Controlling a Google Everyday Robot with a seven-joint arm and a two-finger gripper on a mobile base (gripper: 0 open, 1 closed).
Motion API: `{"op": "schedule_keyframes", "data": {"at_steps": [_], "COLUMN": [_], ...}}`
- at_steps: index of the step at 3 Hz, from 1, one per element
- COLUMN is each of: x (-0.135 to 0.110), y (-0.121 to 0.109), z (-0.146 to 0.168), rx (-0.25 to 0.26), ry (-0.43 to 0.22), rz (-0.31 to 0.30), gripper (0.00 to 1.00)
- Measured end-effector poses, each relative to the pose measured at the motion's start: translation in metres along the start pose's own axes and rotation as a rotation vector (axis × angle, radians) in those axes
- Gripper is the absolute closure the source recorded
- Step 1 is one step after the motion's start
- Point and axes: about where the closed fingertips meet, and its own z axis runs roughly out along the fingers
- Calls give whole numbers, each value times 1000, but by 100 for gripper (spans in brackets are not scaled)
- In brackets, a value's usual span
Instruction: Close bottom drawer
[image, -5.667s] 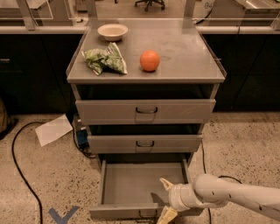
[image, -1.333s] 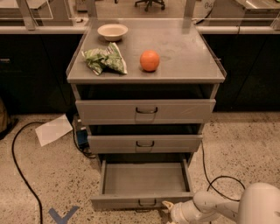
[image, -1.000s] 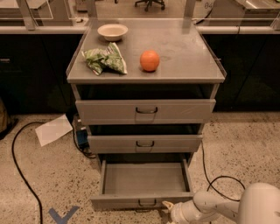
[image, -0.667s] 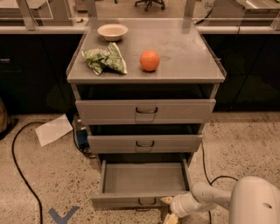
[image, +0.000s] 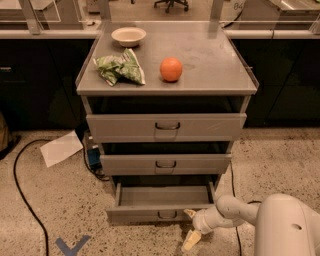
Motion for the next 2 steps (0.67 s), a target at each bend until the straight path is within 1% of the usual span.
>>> {"op": "schedule_keyframes", "data": {"at_steps": [1, 2], "x": [1, 0], "y": [-3, -20], "z": [10, 18], "rx": [-24, -45], "ry": [-11, -24], "rz": [-3, -9], "gripper": [0, 0]}}
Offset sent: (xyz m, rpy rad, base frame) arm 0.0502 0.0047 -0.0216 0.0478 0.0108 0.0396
